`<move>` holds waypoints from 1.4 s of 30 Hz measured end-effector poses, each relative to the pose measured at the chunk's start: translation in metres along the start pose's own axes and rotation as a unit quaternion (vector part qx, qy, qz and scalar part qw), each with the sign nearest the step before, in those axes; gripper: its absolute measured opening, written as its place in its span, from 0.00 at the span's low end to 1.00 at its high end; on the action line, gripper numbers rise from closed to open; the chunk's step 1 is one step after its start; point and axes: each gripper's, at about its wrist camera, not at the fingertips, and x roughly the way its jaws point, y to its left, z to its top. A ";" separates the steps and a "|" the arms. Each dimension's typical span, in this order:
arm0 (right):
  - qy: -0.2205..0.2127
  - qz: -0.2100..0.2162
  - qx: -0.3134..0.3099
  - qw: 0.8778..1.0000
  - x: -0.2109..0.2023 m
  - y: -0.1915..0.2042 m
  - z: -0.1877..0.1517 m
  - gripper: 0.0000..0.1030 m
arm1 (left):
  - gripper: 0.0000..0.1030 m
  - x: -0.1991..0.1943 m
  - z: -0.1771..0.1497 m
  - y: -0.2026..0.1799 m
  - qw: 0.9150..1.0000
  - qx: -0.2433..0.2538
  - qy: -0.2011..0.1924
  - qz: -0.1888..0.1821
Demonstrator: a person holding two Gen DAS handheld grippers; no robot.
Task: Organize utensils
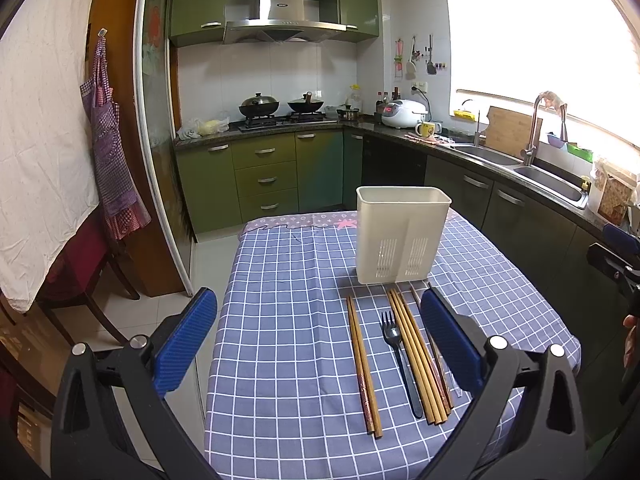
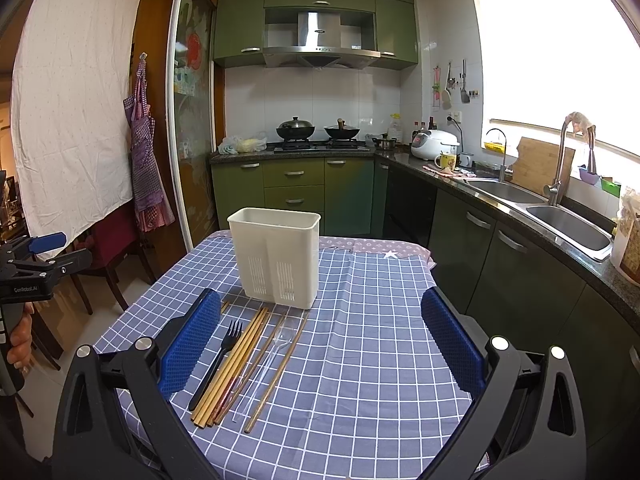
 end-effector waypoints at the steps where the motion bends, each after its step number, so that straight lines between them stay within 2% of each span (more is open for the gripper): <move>1: 0.000 0.000 0.000 1.000 0.000 0.000 -0.001 0.96 | 0.94 0.001 -0.001 -0.001 1.000 0.001 0.000 0.000; 42: 0.006 0.000 0.000 1.000 0.003 -0.003 -0.006 0.96 | 0.94 0.004 -0.005 -0.006 1.000 0.004 0.004 -0.001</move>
